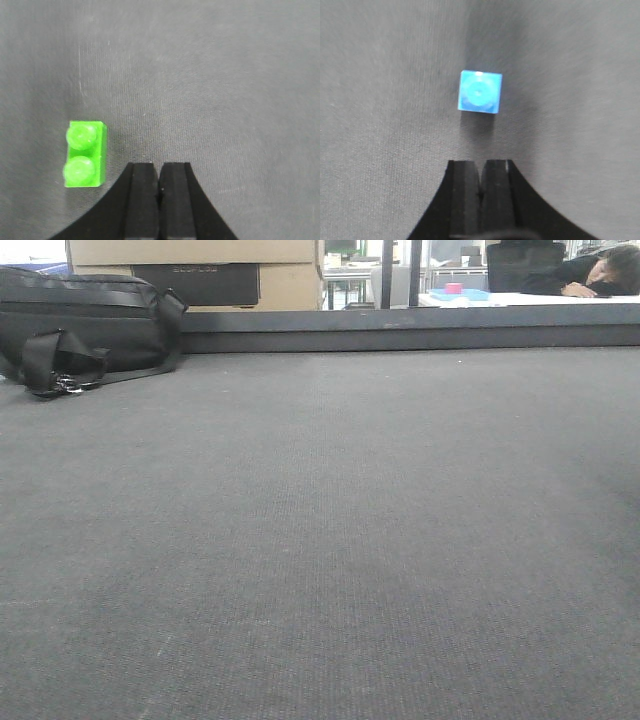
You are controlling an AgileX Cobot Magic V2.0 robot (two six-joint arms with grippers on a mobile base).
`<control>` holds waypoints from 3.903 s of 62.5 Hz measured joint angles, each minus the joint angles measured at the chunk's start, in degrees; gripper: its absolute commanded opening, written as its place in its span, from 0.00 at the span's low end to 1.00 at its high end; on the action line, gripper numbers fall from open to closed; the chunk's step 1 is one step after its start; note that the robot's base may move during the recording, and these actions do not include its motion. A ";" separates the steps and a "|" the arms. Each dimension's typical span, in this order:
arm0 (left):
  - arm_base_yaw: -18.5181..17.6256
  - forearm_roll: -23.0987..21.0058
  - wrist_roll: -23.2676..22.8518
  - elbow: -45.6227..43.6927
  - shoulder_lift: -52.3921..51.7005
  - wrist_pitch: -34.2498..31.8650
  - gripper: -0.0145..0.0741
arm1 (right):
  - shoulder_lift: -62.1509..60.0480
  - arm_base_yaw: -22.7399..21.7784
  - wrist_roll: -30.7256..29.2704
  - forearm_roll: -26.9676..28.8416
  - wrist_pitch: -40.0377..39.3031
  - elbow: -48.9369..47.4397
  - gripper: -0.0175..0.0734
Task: Grab block from conveyor and place in blue bin
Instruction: 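Close left gripper on green brick, right gripper on light-blue cube, then lift both held blocks up off the conveyor surface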
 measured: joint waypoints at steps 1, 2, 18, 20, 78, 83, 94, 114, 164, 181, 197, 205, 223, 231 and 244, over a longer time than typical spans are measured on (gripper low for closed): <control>0.00 0.00 -0.31 0.00 0.30 0.00 0.04 | 0.63 0.00 0.27 0.11 -0.12 0.00 0.03; 0.00 0.00 -0.74 0.00 0.72 0.00 0.04 | 1.54 0.00 0.63 0.15 -0.12 0.00 0.04; 0.00 -0.10 -1.89 0.00 2.21 -0.22 0.04 | 9.00 0.00 2.23 0.27 -3.68 -0.72 0.57; 0.00 -0.03 -1.89 0.00 2.31 -0.22 0.04 | 9.57 0.00 2.23 0.37 -4.44 -0.72 0.63; 0.27 -0.03 -11.07 -1.04 3.51 3.11 0.04 | 21.95 0.00 2.58 -1.05 -11.80 -0.44 0.02; 0.63 0.41 -11.07 -2.59 5.09 7.00 0.04 | 21.82 0.00 2.58 -1.28 -11.24 -0.55 0.02; 1.11 2.87 -7.61 -6.64 9.66 12.57 0.04 | 18.26 0.00 2.58 -1.28 -10.53 -2.33 0.02; 1.11 9.01 -1.40 -7.39 18.75 11.34 0.13 | 9.61 0.00 2.58 2.16 -10.52 -4.93 0.02; 3.91 9.26 -0.77 -7.28 29.49 5.08 0.61 | 10.75 0.00 2.58 2.88 -10.41 -4.93 0.02; 3.91 9.95 -0.77 -6.69 31.99 3.05 0.58 | 10.75 0.00 2.58 3.00 -10.41 -4.93 0.02; 3.91 10.07 -0.77 -4.63 32.35 1.08 0.33 | 10.75 0.00 2.58 3.22 -10.41 -4.93 0.02; 3.91 10.07 -0.77 -4.57 32.34 0.86 0.08 | 10.75 0.00 2.58 3.27 -10.41 -4.93 0.02; 3.59 8.21 -0.77 -5.39 28.33 2.24 0.04 | 6.64 0.00 2.42 3.36 -13.22 -4.93 0.02; 1.81 5.56 -2.37 -5.33 20.95 0.46 0.04 | 2.28 0.00 1.76 3.36 -17.27 -3.66 0.02; -1.97 4.04 -6.36 2.15 7.20 -14.43 0.04 | -6.18 0.00 1.63 3.36 -25.81 6.41 0.02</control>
